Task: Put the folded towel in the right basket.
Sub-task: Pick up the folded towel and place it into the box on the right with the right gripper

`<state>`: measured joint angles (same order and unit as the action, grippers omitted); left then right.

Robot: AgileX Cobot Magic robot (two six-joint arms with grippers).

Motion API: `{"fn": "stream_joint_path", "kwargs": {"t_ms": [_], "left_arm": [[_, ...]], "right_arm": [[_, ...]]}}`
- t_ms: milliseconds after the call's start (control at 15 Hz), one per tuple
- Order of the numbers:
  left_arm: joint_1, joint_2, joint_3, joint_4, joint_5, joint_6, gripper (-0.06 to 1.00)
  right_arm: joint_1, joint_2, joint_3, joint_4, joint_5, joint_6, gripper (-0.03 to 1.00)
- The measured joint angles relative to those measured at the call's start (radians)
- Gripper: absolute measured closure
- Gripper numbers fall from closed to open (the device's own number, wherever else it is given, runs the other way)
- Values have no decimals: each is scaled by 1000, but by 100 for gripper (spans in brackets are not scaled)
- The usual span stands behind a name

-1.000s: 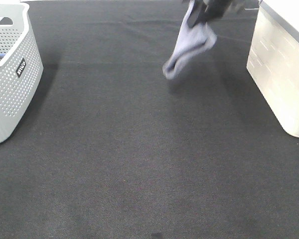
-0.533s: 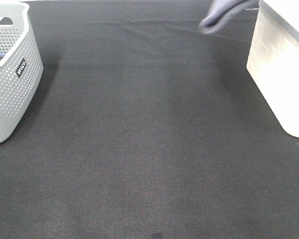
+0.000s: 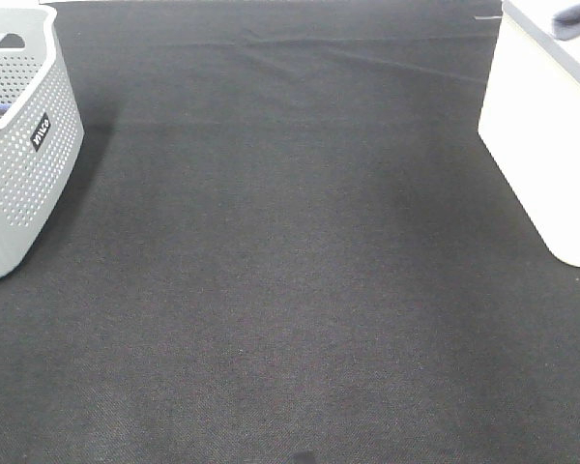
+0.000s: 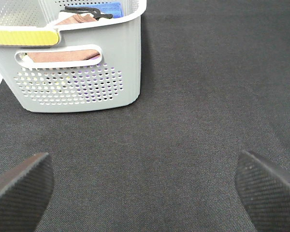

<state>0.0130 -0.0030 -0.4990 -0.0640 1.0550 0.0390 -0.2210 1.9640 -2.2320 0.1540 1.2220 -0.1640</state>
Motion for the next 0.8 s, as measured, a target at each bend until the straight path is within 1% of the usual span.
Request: {"fn": "stream_joint_path", "kwargs": {"t_ms": [67,333,400,467,533,667,733,800], "left_arm": [[0,0,0,0,0,0,-2],[0,0,0,0,0,0,-2],[0,0,0,0,0,0,-2],[0,0,0,0,0,0,-2],[0,0,0,0,0,0,-2],[0,0,0,0,0,0,-2],[0,0,0,0,0,0,-2],[0,0,0,0,0,0,-2]], "right_arm": [[-29,20,0,16,0,0,89],[-35,141,0,26,0,-10,89],[-35,166,0,26,0,-10,87],[-35,190,0,25,0,-10,81],[-35,207,0,22,0,-10,70],[-35,225,0,14,-1,-2,41],[-35,226,0,14,-1,-1,31],[-35,225,0,17,-1,-1,24]]}}
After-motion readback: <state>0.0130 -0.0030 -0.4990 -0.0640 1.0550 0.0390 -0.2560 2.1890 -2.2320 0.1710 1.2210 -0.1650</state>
